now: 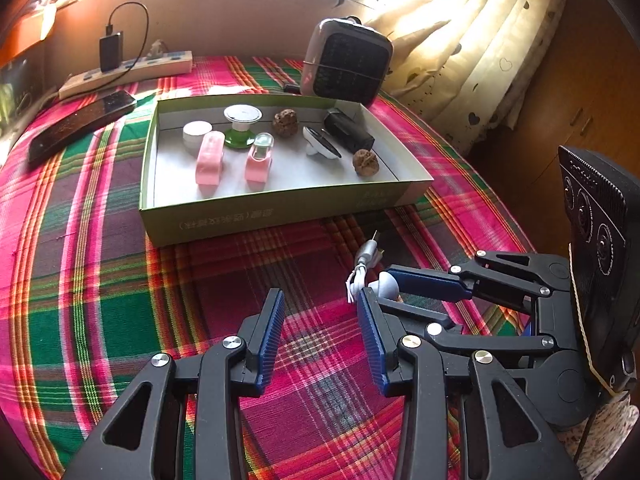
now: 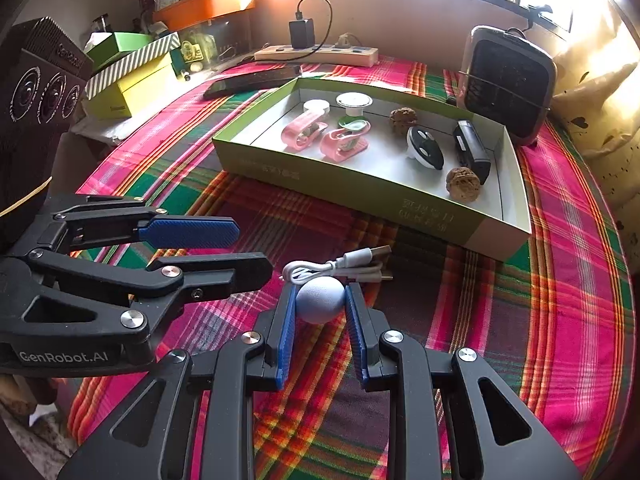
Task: Organize objects
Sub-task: 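Grasp the coiled white USB cable with the left gripper while the right gripper holds the knob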
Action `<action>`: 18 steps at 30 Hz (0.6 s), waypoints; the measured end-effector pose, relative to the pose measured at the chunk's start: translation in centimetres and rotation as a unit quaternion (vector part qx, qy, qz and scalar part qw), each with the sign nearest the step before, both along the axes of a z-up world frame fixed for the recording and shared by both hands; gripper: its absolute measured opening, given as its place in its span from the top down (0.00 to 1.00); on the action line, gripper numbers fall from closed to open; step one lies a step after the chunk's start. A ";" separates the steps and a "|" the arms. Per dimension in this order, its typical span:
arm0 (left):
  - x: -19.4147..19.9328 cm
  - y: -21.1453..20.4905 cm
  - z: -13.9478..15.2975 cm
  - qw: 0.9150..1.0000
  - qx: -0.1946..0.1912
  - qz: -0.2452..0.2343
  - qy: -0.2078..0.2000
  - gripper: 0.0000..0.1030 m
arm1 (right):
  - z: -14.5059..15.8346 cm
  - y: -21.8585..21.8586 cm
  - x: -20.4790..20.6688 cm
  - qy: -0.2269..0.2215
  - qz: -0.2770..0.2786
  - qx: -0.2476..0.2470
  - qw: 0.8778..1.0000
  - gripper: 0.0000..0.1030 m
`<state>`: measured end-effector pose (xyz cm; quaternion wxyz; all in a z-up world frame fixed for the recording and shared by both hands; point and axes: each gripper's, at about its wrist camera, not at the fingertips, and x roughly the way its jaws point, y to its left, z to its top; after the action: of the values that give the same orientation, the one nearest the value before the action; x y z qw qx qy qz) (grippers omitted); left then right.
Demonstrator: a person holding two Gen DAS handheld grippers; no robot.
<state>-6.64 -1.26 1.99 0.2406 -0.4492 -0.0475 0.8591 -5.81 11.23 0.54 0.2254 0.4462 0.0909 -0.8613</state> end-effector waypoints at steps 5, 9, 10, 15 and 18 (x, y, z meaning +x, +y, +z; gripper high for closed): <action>0.1 0.5 0.0 1.000 0.000 -0.009 -0.001 0.65 | -0.1 0.6 0.4 -0.020 0.016 -0.015 1.000 0.75; 0.0 0.2 0.0 1.000 0.006 -0.004 -0.003 0.65 | -0.2 1.4 0.9 -0.032 0.023 -0.033 0.999 0.75; -0.1 0.1 0.0 1.000 0.007 -0.002 -0.004 0.65 | -0.2 1.5 1.1 -0.034 0.027 -0.037 0.998 0.75; -0.3 0.0 -0.1 1.000 0.006 0.002 -0.007 0.65 | -0.3 1.8 2.1 -0.037 0.036 -0.044 0.998 0.75; -0.4 0.1 -0.1 1.000 0.004 0.002 -0.007 0.65 | -0.4 2.1 2.5 -0.037 0.037 -0.048 0.998 0.75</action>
<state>-7.01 -1.21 1.92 0.2403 -0.4538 -0.0540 0.8564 -3.33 13.36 0.15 0.2809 0.4628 0.0577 -0.8388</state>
